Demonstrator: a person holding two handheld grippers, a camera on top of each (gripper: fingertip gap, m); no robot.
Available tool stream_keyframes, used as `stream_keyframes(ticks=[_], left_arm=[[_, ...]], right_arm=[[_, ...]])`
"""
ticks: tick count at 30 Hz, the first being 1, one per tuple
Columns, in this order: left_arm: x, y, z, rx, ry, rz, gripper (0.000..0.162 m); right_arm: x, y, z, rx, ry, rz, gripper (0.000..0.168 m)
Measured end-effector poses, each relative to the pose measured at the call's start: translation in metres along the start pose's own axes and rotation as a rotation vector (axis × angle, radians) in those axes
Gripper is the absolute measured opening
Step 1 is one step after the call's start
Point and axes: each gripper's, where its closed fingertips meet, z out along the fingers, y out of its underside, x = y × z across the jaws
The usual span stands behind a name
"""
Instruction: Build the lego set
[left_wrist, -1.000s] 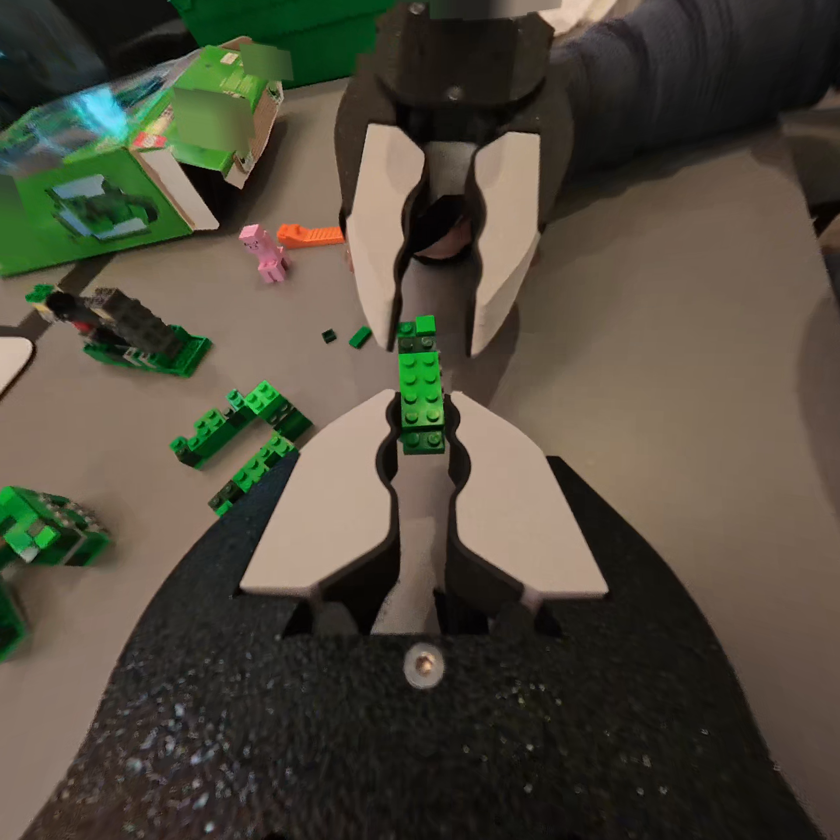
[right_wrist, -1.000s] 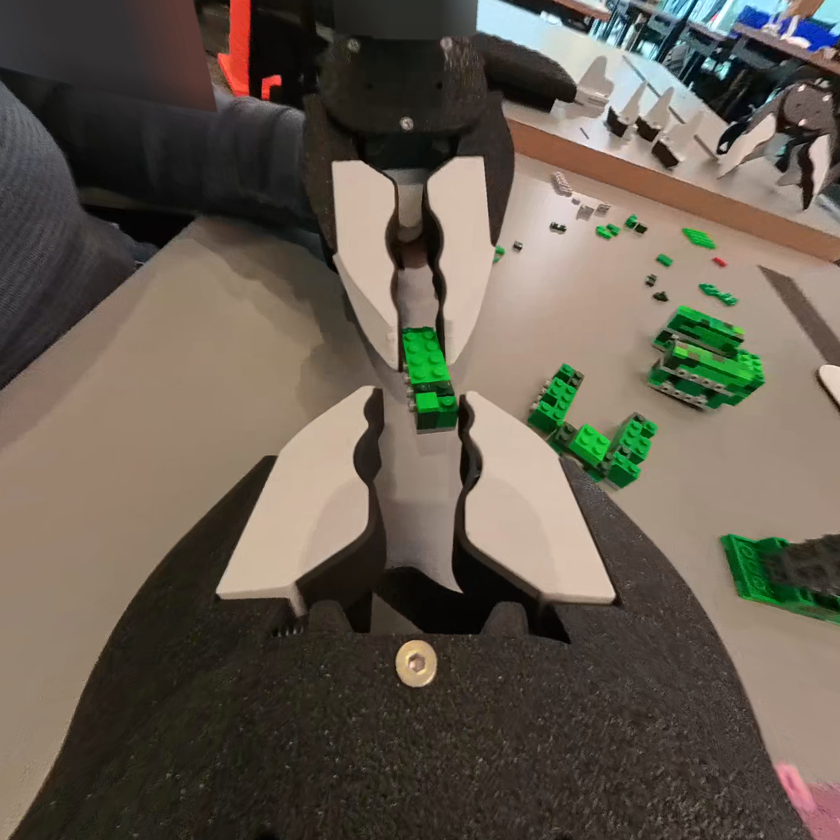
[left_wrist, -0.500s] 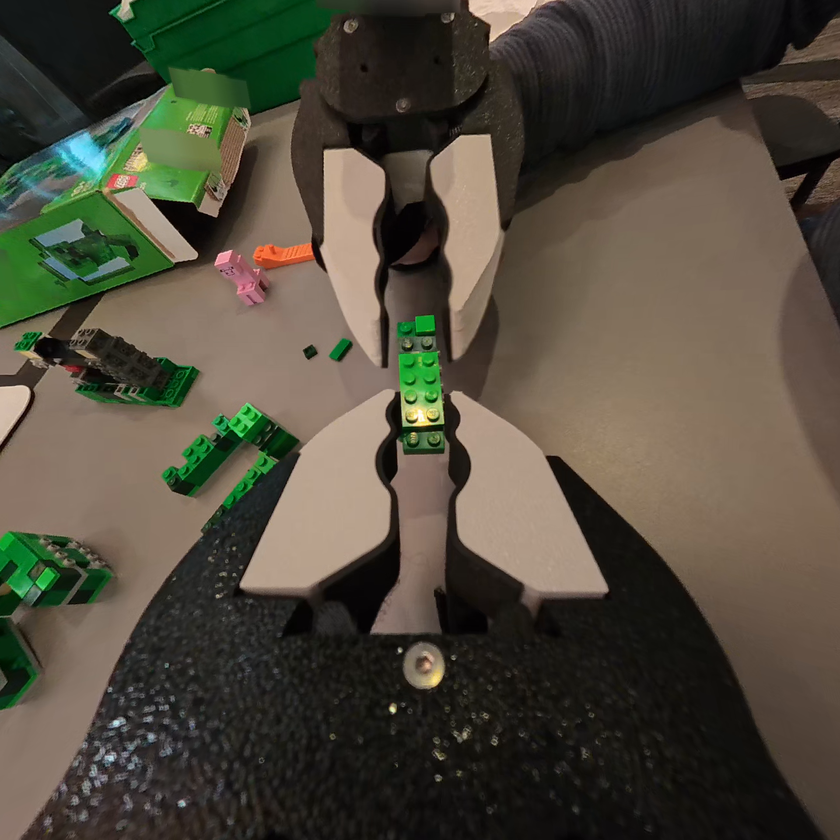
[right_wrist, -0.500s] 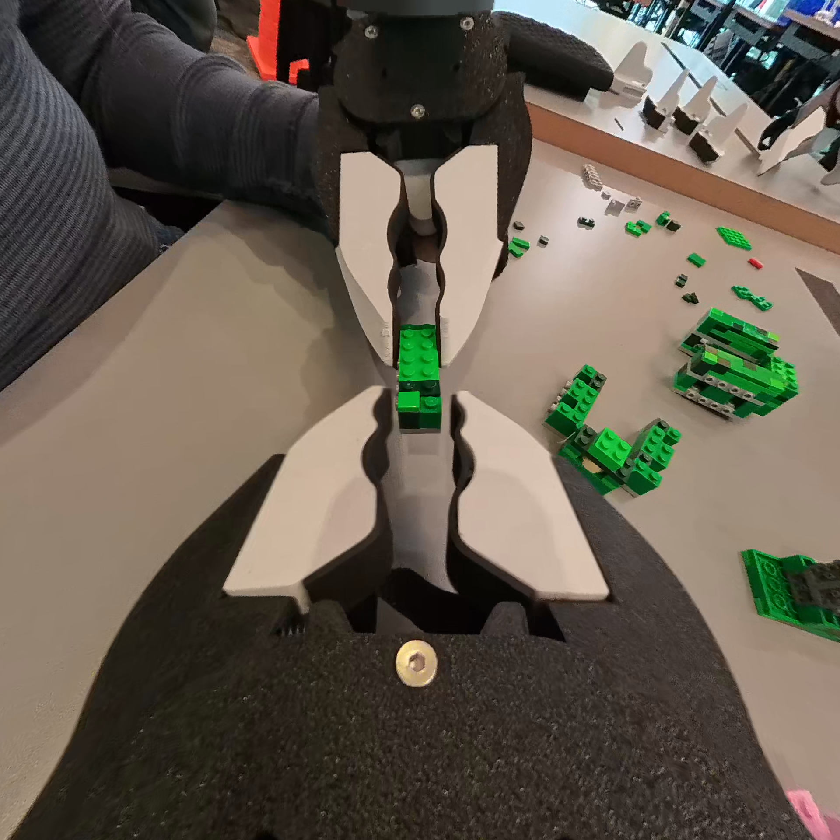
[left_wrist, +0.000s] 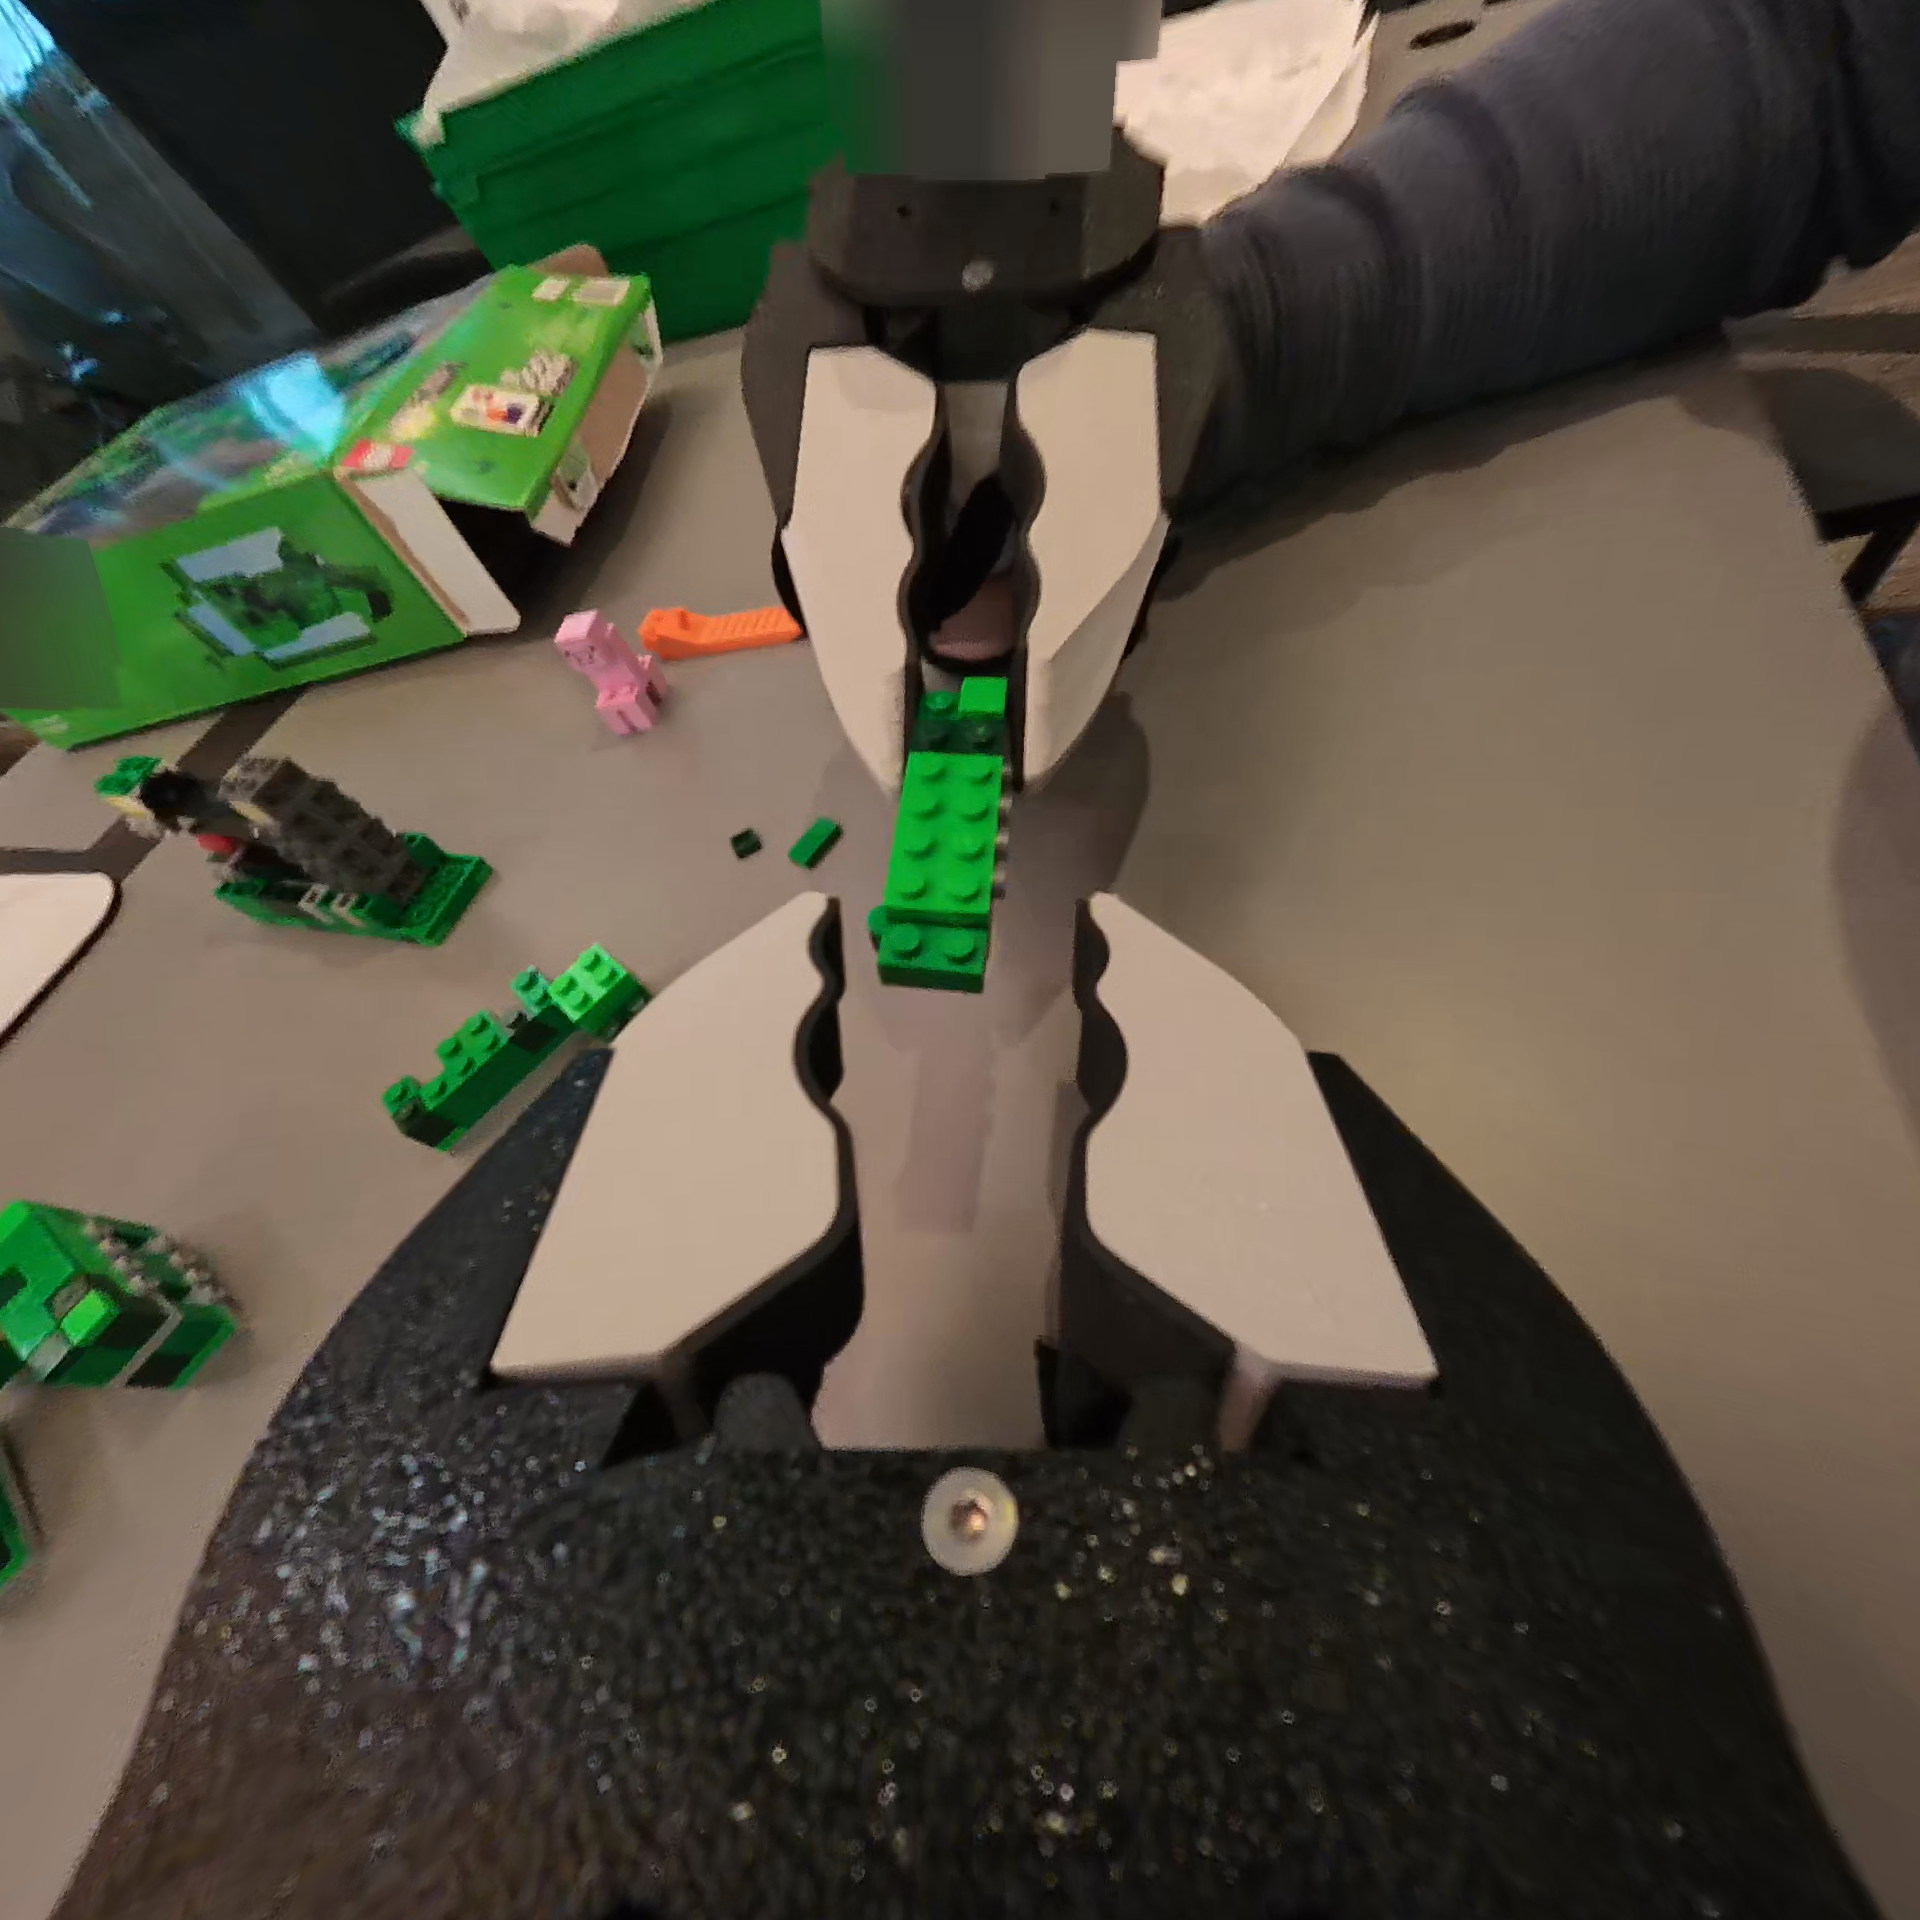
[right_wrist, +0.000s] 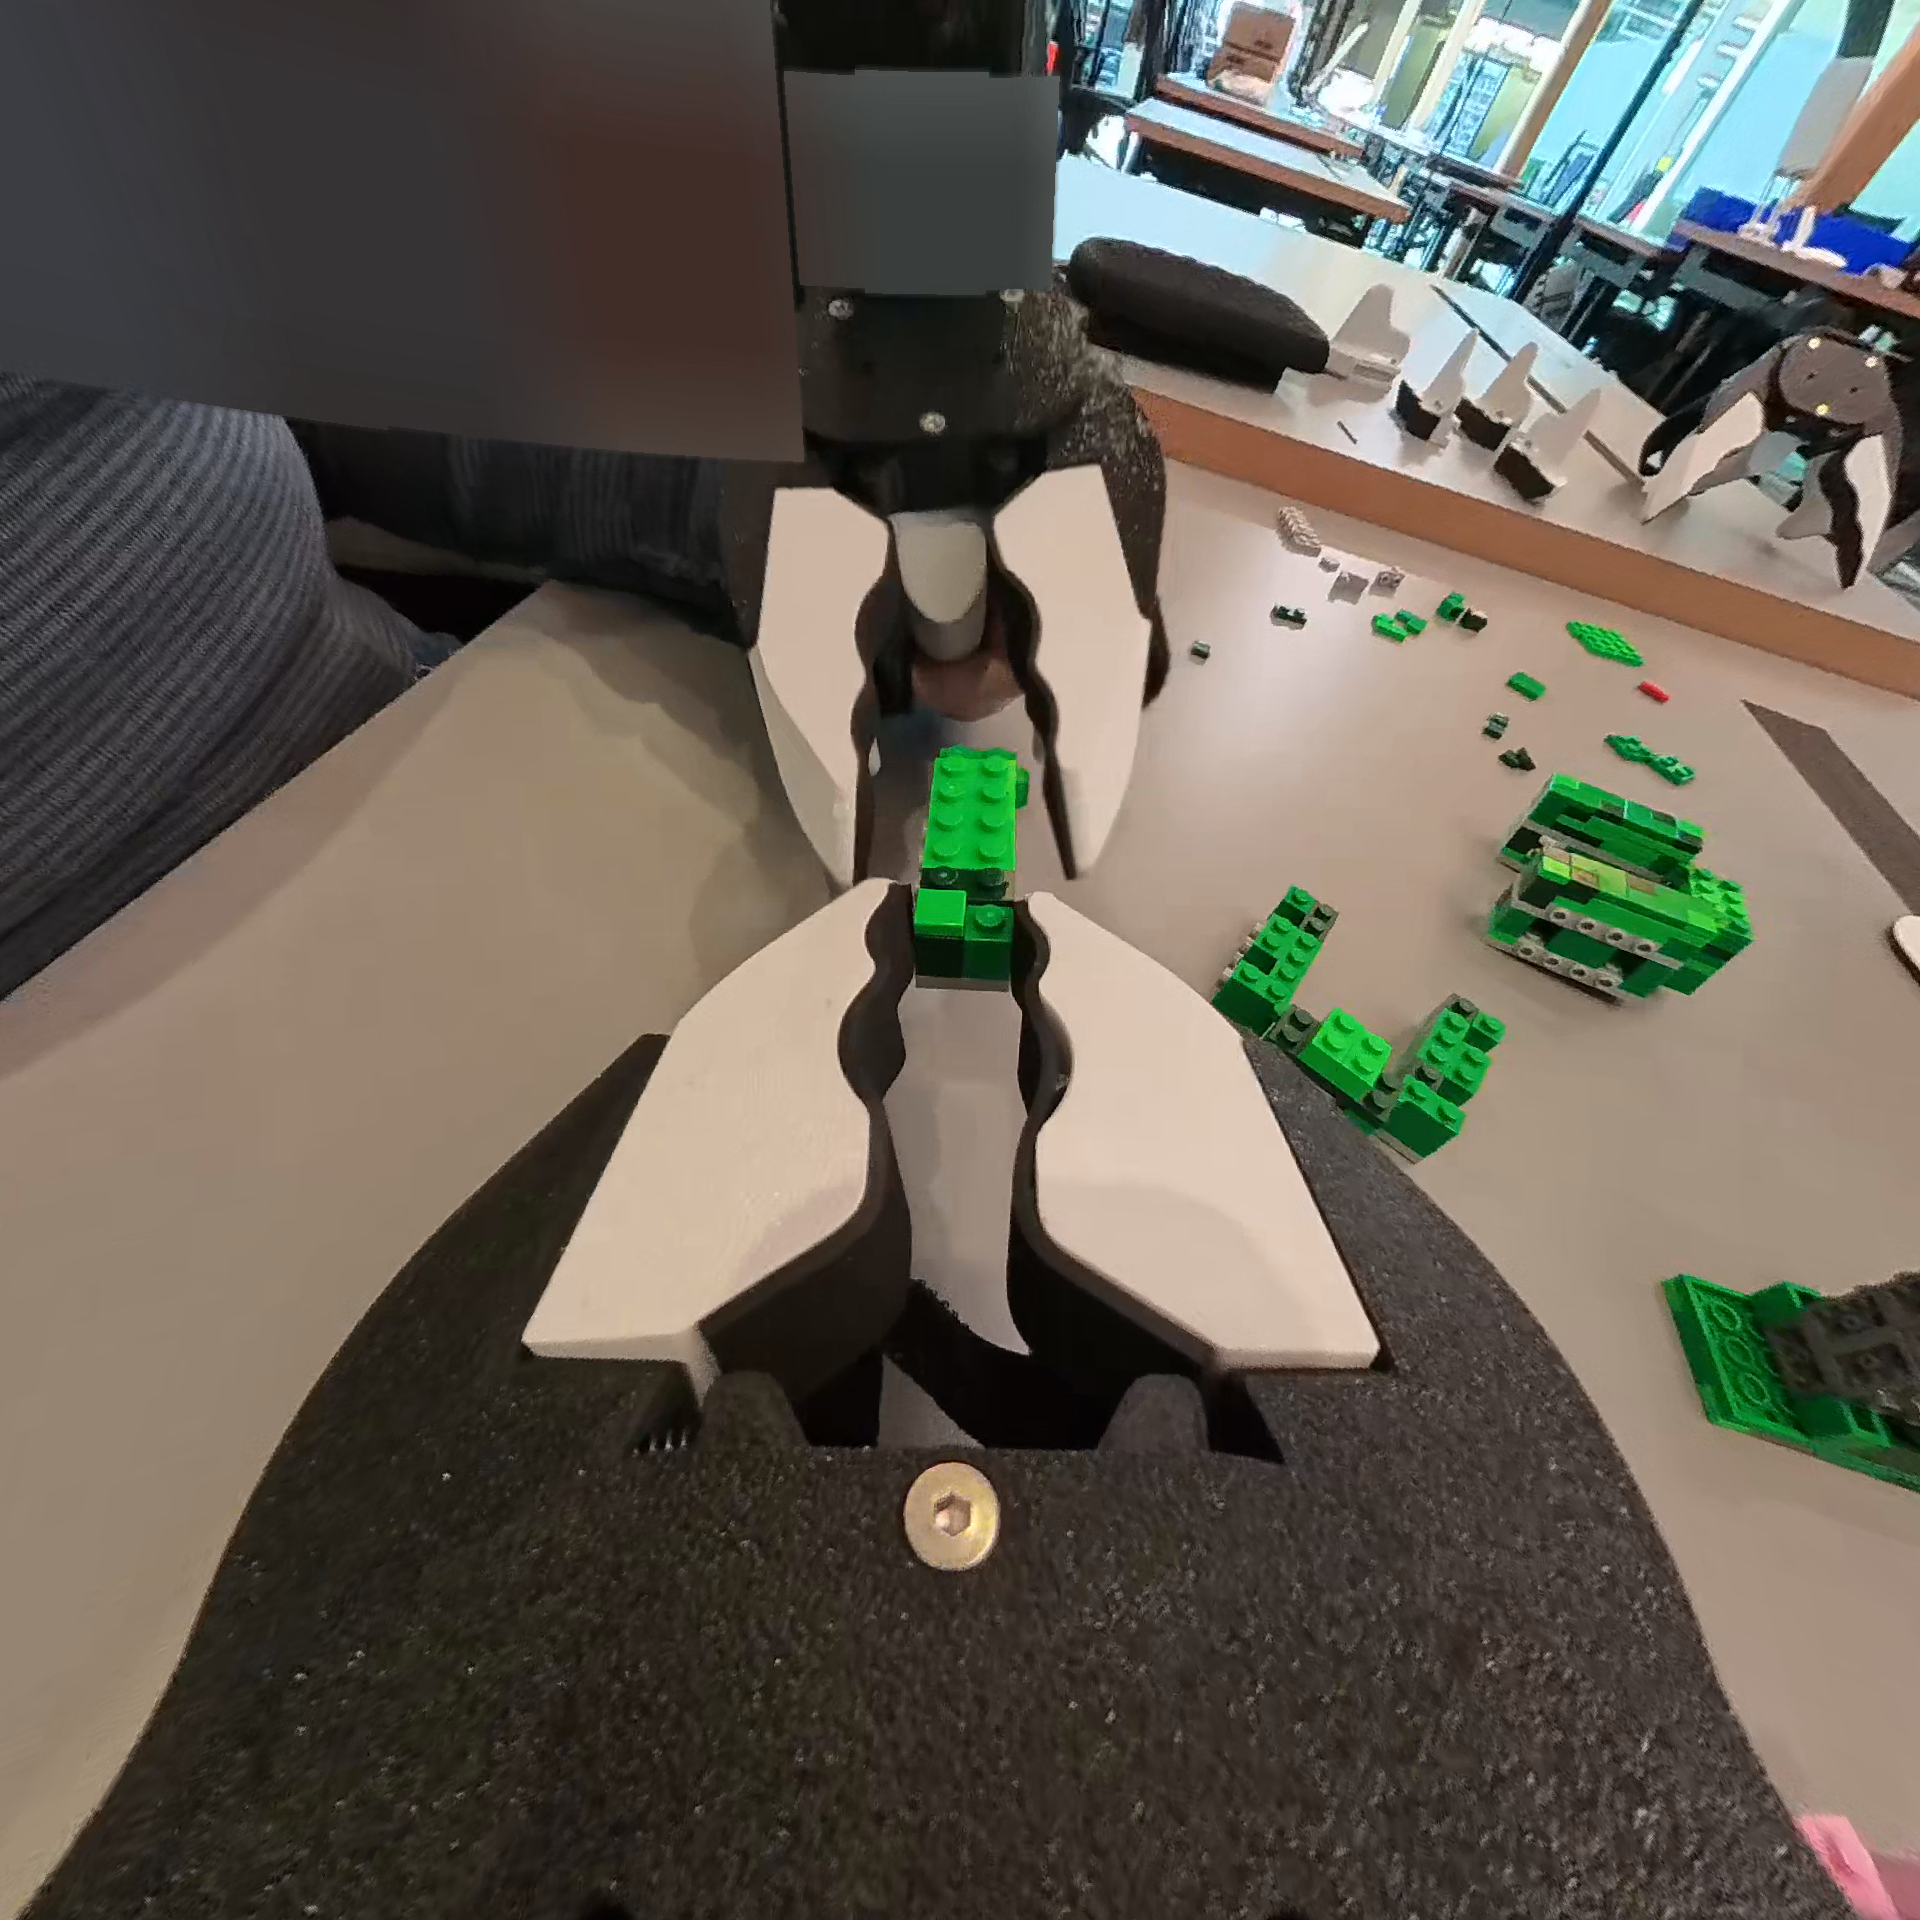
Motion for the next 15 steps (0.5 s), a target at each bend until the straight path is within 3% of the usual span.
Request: stream_keyframes(ticks=[1, 11, 15], left_arm=[[0.001, -0.004, -0.001, 0.029, 0.005, 0.000, 0.039], [-0.001, -0.008, -0.017, 0.094, 0.087, -0.096, 0.040], [0.001, -0.007, -0.017, 0.092, 0.102, -0.089, 0.033]], right_arm=[[-0.001, 0.000, 0.000, -0.001, -0.002, -0.005, 0.018], [-0.004, -0.002, -0.003, 0.030, -0.043, 0.003, 0.018], [-0.005, -0.003, -0.004, 0.035, -0.056, 0.009, 0.018]])
